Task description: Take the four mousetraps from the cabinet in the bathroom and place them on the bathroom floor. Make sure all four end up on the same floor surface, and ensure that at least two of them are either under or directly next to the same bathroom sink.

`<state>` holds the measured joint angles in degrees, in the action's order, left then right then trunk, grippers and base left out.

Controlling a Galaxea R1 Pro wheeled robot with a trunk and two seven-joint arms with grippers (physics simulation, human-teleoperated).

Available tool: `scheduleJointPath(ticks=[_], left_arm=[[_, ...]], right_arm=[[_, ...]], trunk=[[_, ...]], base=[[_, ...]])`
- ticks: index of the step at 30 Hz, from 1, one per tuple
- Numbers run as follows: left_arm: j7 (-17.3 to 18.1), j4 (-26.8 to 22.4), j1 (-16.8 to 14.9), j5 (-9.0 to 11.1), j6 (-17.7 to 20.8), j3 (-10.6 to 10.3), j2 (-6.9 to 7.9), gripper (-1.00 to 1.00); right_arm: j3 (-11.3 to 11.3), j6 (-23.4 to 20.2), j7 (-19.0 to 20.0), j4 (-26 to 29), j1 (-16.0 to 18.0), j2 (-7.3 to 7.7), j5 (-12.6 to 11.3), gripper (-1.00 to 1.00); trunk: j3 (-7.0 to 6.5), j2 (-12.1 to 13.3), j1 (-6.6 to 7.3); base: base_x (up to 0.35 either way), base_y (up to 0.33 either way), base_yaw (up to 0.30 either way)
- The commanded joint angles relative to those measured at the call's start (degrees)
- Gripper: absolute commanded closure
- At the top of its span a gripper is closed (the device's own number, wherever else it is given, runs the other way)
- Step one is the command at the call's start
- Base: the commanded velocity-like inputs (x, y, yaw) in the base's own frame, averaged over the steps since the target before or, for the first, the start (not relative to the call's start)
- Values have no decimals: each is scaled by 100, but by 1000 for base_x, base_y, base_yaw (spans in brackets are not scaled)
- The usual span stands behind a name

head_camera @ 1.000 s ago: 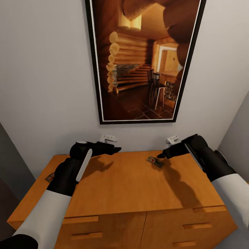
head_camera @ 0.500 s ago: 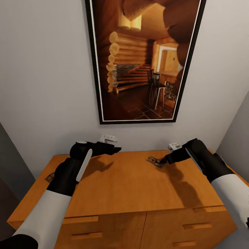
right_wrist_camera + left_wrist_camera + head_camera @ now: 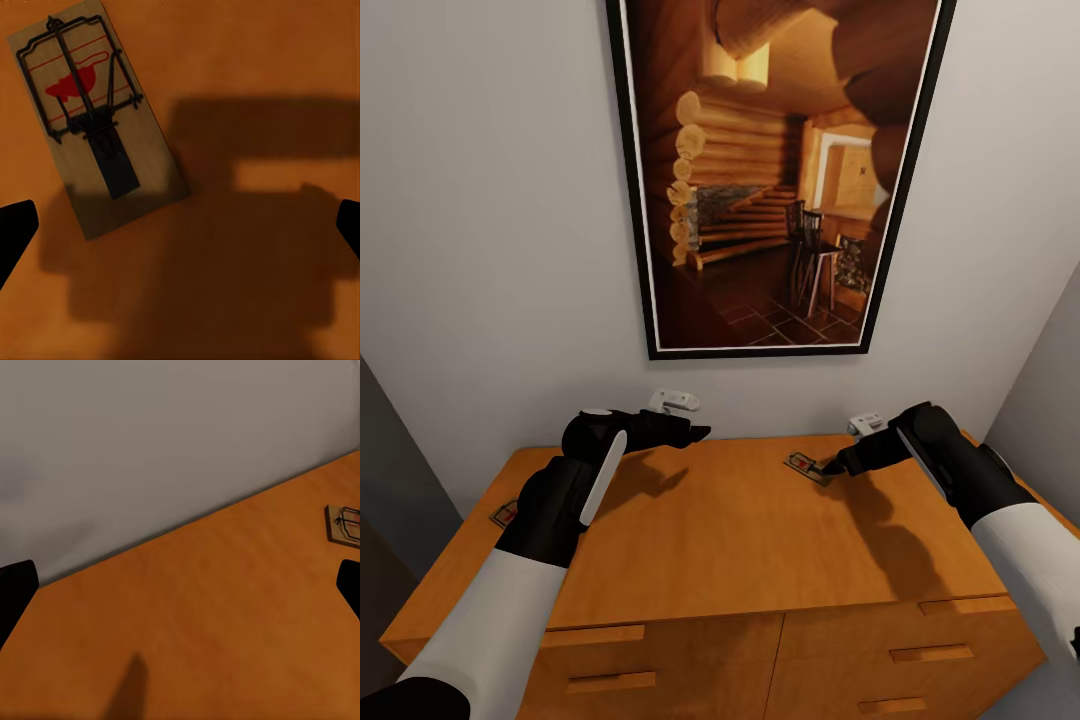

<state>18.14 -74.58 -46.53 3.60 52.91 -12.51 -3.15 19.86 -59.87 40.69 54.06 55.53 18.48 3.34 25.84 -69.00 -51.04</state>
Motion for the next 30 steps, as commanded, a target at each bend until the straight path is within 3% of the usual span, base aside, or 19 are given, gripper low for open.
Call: scheduleJointPath(ticks=[1, 14, 23, 30], left_arm=[[-12, -3, -5, 35, 35, 2, -1, -100], [-12, -5, -5, 35, 32, 2, -2, -100], [-12, -9, -5, 34, 34, 2, -6, -100], [-11, -1, -5, 43, 29, 2, -5, -100]], right_arm=[[13, -13, 35, 4, 9, 5, 37, -100], [10, -13, 36, 14, 35, 1, 58, -100], [9, -13, 30, 16, 37, -82, 68, -100], [9, -13, 20, 16, 37, -120, 87, -100]], trunk=[[7, -4, 0], [7, -4, 0], [7, -4, 0], [7, -4, 0]], base=[[0, 0, 0], [0, 0, 0], [2, 0, 0], [149, 0, 0]])
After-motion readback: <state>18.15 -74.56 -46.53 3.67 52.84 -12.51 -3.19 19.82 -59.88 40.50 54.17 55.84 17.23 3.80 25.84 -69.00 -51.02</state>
